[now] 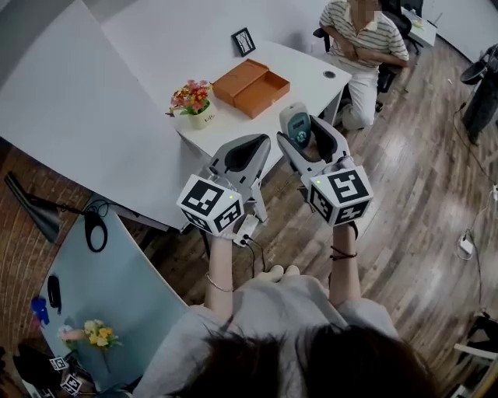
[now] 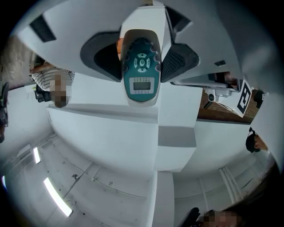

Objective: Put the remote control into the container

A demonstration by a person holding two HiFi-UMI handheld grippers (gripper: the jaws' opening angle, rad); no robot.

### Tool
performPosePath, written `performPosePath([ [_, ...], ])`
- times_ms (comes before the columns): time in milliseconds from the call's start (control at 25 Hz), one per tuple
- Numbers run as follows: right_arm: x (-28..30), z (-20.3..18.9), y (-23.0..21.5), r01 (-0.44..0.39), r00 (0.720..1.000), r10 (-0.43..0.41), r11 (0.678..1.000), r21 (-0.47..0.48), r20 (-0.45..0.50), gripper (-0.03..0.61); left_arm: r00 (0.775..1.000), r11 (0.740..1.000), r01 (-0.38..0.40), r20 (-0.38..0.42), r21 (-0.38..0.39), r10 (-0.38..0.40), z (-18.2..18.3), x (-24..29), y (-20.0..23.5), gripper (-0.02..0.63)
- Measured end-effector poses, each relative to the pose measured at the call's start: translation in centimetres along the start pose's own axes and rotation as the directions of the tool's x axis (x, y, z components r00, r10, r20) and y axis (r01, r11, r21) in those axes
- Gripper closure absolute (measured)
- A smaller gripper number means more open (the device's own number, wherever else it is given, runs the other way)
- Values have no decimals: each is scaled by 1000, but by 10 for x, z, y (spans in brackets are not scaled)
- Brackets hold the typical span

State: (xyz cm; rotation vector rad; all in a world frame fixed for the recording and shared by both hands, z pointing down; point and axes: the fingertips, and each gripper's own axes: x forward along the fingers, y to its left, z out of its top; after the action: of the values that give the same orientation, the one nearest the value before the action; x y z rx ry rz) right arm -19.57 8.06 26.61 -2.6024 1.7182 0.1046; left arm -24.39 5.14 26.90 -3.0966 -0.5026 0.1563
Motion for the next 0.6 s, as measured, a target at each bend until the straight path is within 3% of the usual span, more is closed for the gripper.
performPosePath([
  [600, -7, -33, -16, -40, 998, 43, 998, 55, -49, 301, 995, 995, -96, -44, -23, 95, -28, -3, -4, 611],
])
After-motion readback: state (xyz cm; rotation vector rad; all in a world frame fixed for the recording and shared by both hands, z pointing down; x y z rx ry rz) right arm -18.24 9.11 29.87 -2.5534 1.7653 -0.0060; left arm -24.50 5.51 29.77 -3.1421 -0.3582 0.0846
